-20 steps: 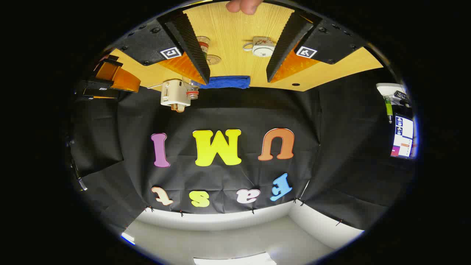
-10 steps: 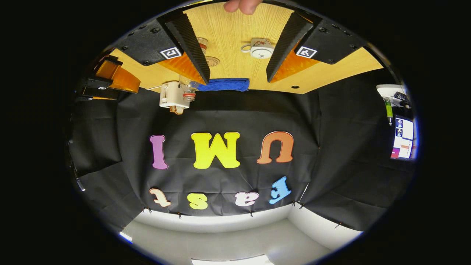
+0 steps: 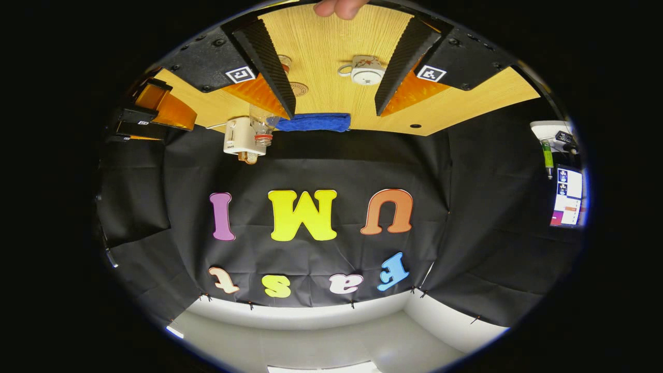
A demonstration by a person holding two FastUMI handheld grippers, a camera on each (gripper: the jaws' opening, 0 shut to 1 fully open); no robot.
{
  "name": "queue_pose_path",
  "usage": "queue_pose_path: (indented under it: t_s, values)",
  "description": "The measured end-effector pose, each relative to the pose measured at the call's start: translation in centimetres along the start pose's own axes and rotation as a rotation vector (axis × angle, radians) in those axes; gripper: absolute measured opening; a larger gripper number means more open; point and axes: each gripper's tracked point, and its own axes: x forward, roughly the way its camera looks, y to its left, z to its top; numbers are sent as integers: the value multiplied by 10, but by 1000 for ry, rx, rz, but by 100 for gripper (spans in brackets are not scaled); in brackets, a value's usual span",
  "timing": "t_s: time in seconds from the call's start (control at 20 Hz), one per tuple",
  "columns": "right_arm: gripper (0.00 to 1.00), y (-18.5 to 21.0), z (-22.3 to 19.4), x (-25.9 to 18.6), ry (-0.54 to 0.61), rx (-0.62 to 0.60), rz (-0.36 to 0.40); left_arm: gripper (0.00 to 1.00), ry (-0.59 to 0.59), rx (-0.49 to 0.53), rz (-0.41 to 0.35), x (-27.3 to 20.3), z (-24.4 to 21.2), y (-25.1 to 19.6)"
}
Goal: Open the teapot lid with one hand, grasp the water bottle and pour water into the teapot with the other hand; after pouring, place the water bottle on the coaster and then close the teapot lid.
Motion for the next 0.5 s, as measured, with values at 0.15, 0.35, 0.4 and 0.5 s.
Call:
queue_pose_path:
  t_s: [0.15,0.35,0.4,0.5]
  values:
    - [95,2,2,0,0,-8,5,96,5,2,0,0,-2,1]
    - [96,5,-2,-1,6,-19,12,96,21,-12,18,3,-6,6]
    - [92,4,-4,-1,10,-22,12,96,30,-17,23,4,-8,8]
    - [99,3,-6,0,18,-18,15,96,38,-19,27,6,-13,10]
